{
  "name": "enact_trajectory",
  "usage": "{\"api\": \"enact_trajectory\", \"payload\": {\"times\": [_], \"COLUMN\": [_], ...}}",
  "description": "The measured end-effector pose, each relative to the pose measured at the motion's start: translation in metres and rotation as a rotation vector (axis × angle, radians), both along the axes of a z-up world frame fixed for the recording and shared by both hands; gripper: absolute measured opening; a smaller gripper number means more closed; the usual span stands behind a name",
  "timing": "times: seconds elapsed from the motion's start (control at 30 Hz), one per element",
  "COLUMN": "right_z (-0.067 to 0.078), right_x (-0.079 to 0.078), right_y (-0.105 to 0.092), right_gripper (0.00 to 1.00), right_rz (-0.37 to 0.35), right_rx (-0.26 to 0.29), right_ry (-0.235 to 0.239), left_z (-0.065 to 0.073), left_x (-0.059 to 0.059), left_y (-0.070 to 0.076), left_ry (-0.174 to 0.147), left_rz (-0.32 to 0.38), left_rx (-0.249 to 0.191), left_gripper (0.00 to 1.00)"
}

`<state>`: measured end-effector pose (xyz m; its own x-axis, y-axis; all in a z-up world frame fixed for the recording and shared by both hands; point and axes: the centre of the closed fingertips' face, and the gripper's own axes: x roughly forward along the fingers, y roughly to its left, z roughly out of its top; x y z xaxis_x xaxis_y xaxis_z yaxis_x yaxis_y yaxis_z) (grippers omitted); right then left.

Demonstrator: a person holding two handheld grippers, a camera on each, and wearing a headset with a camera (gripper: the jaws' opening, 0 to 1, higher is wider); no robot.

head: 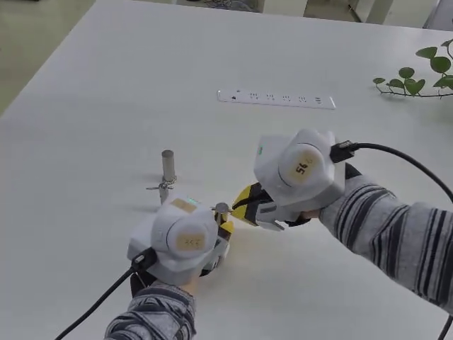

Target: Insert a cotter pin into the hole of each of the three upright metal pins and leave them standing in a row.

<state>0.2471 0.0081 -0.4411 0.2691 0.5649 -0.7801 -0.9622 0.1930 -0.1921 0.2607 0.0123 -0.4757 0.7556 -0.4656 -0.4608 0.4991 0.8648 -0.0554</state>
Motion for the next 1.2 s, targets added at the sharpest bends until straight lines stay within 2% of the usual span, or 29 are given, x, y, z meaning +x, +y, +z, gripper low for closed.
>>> {"api": "enact_trajectory", "payload": {"times": [0.37, 0.5, 0.6, 0.67, 0.77, 0.9, 1.07, 1.2], "right_z": [0.0, 0.003, 0.007, 0.005, 0.003, 0.0, -0.002, -0.004], "right_x": [0.0, 0.001, 0.003, 0.006, 0.006, 0.007, 0.008, 0.007], "right_y": [0.002, 0.002, -0.002, -0.008, -0.017, -0.029, -0.037, -0.042], "right_gripper": [0.0, 0.0, 0.06, 0.08, 0.09, 0.09, 0.1, 0.1], "right_rz": [0.016, -0.038, -0.088, -0.117, -0.169, -0.257, -0.307, -0.331], "right_rx": [0.004, 0.053, 0.101, 0.102, 0.114, 0.148, 0.174, 0.177], "right_ry": [-0.007, 0.015, 0.01, 0.003, 0.027, 0.063, 0.089, 0.102], "left_z": [0.0, 0.0, 0.0, 0.001, 0.001, 0.002, 0.006, 0.005], "left_x": [0.0, 0.0, 0.001, 0.002, 0.004, 0.01, 0.02, 0.028], "left_y": [0.0, 0.001, 0.001, 0.002, 0.002, 0.005, 0.009, 0.009], "left_ry": [0.0, -0.002, 0.001, 0.003, -0.009, -0.007, -0.014, -0.013], "left_rz": [0.002, 0.003, -0.003, 0.002, -0.013, 0.0, 0.018, 0.029], "left_rx": [0.005, 0.005, 0.001, -0.005, 0.015, 0.003, -0.004, 0.011], "left_gripper": [0.09, 0.09, 0.09, 0.09, 0.09, 0.09, 0.09, 0.09]}}
